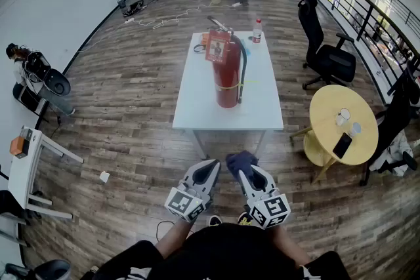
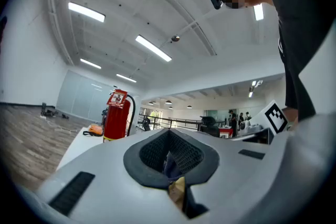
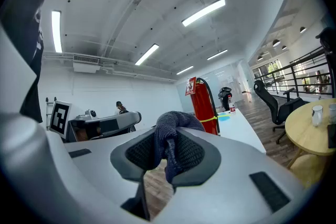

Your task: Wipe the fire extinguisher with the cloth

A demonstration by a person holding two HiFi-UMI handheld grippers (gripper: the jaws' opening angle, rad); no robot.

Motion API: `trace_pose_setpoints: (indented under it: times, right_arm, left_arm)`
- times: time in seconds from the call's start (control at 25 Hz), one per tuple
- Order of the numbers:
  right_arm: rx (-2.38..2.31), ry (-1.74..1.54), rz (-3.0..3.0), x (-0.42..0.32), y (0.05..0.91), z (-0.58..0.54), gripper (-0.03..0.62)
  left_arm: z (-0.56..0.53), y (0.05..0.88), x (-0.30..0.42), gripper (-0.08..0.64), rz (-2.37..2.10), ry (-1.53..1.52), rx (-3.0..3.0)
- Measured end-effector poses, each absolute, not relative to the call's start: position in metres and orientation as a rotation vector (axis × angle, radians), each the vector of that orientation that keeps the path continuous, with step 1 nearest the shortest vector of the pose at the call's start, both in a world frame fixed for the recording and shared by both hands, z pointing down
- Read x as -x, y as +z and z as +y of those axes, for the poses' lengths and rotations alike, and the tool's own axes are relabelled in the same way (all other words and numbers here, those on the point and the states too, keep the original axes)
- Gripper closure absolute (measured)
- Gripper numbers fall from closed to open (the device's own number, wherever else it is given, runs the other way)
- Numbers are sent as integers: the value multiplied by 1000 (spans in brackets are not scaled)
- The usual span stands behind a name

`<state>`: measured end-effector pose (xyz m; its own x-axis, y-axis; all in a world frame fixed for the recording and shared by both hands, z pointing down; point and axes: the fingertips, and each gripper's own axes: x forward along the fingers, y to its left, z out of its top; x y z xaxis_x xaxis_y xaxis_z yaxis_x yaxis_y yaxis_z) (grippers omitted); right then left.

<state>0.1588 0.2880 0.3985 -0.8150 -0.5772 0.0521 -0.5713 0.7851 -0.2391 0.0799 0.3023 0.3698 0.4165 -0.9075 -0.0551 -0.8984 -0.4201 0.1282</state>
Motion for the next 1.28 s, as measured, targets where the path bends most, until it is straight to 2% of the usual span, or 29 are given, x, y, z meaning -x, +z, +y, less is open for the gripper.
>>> trace_pose_setpoints:
  times: [0.16, 0.36, 0.84, 1.28]
  right_arm:
    - [952, -357, 2943, -157, 393, 282, 500]
    - [960, -329, 2918, -153, 384, 280, 500]
    - [925, -366, 2836, -136, 375, 280, 500]
    - [952, -373, 2872, -104, 386, 273, 500]
  left_arm:
    - [311, 339, -83, 538, -1698, -182, -2779]
    - [348, 293, -114, 538, -1473, -177, -3247]
    - [308, 326, -63, 538, -1592, -417, -2656]
    - [303, 358, -8, 538, -1617, -309, -2581]
